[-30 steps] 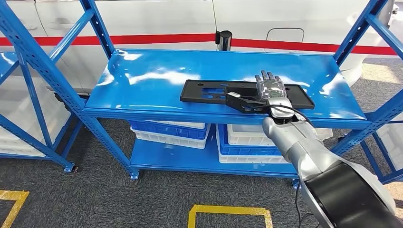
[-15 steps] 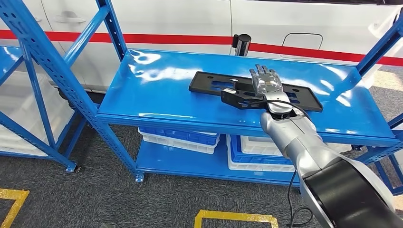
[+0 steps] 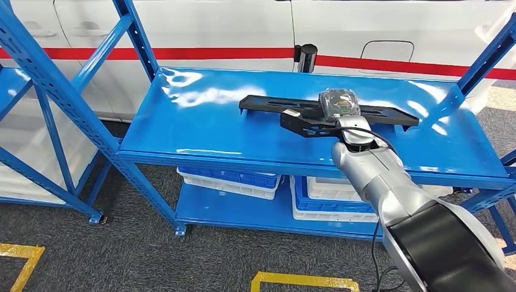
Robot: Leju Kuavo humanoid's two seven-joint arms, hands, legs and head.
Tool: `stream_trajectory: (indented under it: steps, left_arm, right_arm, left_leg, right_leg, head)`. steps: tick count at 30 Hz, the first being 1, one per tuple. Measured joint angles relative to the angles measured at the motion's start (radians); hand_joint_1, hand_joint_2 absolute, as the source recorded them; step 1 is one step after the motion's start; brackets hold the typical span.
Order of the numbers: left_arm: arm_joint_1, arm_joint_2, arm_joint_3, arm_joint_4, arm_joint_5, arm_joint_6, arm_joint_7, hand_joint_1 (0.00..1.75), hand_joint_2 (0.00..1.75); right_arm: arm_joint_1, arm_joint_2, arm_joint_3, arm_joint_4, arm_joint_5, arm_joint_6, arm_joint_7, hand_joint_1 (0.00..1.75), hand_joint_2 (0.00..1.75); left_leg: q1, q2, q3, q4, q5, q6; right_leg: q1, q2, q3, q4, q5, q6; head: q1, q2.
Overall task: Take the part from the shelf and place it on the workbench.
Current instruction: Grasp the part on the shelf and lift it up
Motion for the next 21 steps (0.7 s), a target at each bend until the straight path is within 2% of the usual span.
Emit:
stream_trajectory:
  steps: [4,9,13,15,19,21]
  left_arm:
    - [0.000,-0.001,0.000,0.000,0.000,0.014,-0.024,0.00,1.75]
    - [0.002,-0.004,0.001,0.000,0.001,0.021,-0.032,0.00,1.75]
    - [0.006,-0.004,0.012,0.001,0.007,0.027,-0.031,0.00,0.00]
    - [0.007,-0.004,0.017,0.001,0.012,0.030,-0.017,0.00,0.00]
    - [0.011,0.000,0.031,0.001,0.021,0.037,0.023,0.00,1.75]
    - [0.015,0.002,0.038,0.001,0.021,0.032,0.018,0.00,1.75]
  right_arm:
    - [-0.004,-0.001,-0.018,-0.006,-0.008,-0.017,-0.042,1.75,1.75]
    - [-0.007,-0.002,-0.041,-0.017,-0.028,-0.022,-0.124,1.75,1.75]
    - [-0.018,-0.003,-0.064,-0.039,-0.064,-0.014,-0.266,1.75,1.75]
    - [-0.028,-0.004,-0.075,-0.054,-0.084,-0.012,-0.330,1.75,1.75]
    - [-0.059,-0.012,-0.102,-0.099,-0.141,-0.001,-0.439,1.75,1.75]
    - [-0.067,-0.029,-0.115,-0.147,-0.190,0.004,-0.500,1.75,1.75]
  left_leg:
    - [0.002,0.002,0.002,-0.001,-0.002,-0.009]
    - [0.003,0.003,0.002,-0.001,-0.003,-0.012]
    - [0.003,0.003,0.001,-0.001,-0.003,-0.012]
    - [0.002,0.002,0.001,-0.001,-0.003,-0.012]
    - [0.001,0.002,0.001,0.000,-0.003,-0.012]
    - [0.001,0.002,0.001,0.000,-0.003,-0.012]
  right_leg:
    - [0.003,0.001,0.001,0.000,-0.002,-0.003]
    - [0.003,0.001,0.001,0.000,-0.003,-0.004]
    - [0.003,0.001,0.001,0.000,-0.003,-0.004]
    - [0.002,0.001,0.001,0.000,-0.003,-0.004]
    - [0.001,0.001,0.001,0.000,-0.003,-0.004]
    - [0.001,0.001,0.000,0.000,-0.003,-0.004]
  head:
    - [0.000,0.000]
    - [0.000,0.000]
    - [0.000,0.000]
    - [0.000,0.000]
    - [0.000,0.000]
    - [0.000,0.000]
